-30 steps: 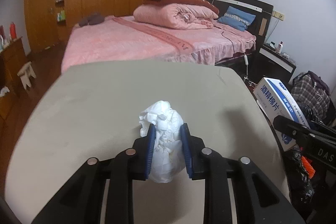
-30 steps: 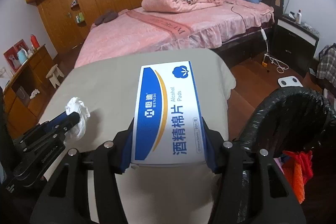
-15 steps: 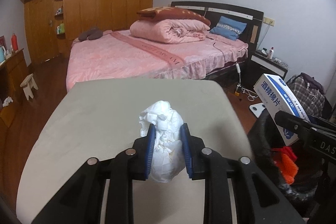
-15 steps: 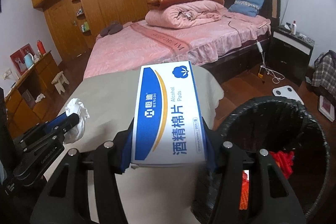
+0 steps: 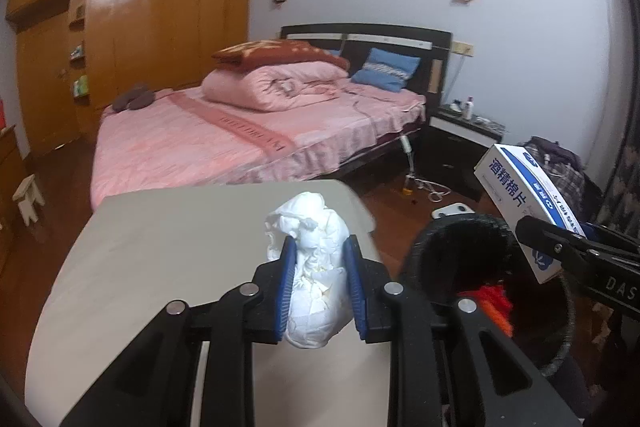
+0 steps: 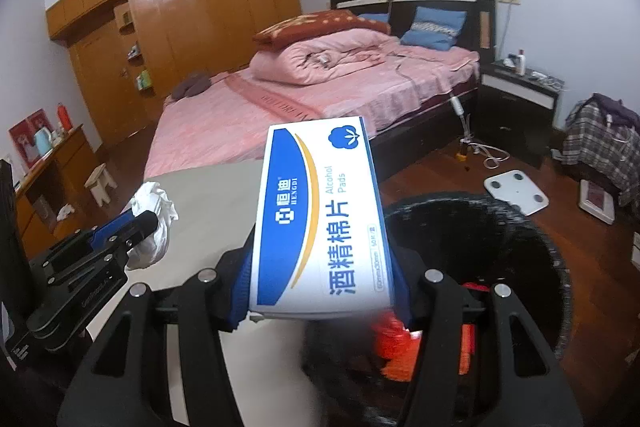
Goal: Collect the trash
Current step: 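Carry the box and tissue over the black bin and open both tools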
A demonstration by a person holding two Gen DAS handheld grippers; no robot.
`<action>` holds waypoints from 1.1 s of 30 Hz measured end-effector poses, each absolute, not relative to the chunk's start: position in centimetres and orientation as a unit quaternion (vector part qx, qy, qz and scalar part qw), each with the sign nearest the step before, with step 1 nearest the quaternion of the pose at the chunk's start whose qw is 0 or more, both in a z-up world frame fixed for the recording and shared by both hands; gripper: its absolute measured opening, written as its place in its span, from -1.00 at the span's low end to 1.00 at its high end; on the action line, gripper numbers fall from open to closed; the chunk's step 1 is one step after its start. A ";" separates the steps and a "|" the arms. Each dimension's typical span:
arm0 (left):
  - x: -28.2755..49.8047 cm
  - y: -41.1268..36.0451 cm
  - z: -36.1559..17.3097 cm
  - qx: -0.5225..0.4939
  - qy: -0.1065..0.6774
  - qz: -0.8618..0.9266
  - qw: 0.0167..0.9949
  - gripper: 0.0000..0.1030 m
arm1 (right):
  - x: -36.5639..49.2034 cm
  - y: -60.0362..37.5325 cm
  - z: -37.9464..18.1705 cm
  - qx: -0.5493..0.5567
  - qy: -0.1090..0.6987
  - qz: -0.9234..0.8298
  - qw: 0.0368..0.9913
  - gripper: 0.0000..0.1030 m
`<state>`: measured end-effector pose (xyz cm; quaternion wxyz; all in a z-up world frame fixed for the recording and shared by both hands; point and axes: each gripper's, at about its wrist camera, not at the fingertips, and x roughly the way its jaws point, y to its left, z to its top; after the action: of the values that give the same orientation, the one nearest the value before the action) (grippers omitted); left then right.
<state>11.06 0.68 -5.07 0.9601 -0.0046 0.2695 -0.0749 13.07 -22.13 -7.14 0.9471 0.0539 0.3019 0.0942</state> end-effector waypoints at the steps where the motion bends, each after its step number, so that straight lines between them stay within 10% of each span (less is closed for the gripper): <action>1: 11.0 0.0 -4.9 -0.003 0.268 -0.082 0.960 -0.51 | 12.9 -22.7 -7.1 0.055 0.300 0.089 0.948 0.04; 33: 13.0 -16.5 -6.7 0.040 0.256 -0.239 0.936 -0.51 | 10.8 -37.5 -10.2 0.080 0.300 -0.035 0.950 0.04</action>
<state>13.05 -16.52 -6.68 0.9359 0.0403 0.2559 -0.2387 10.84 -37.48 -10.17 0.9499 0.0799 0.3003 -0.0350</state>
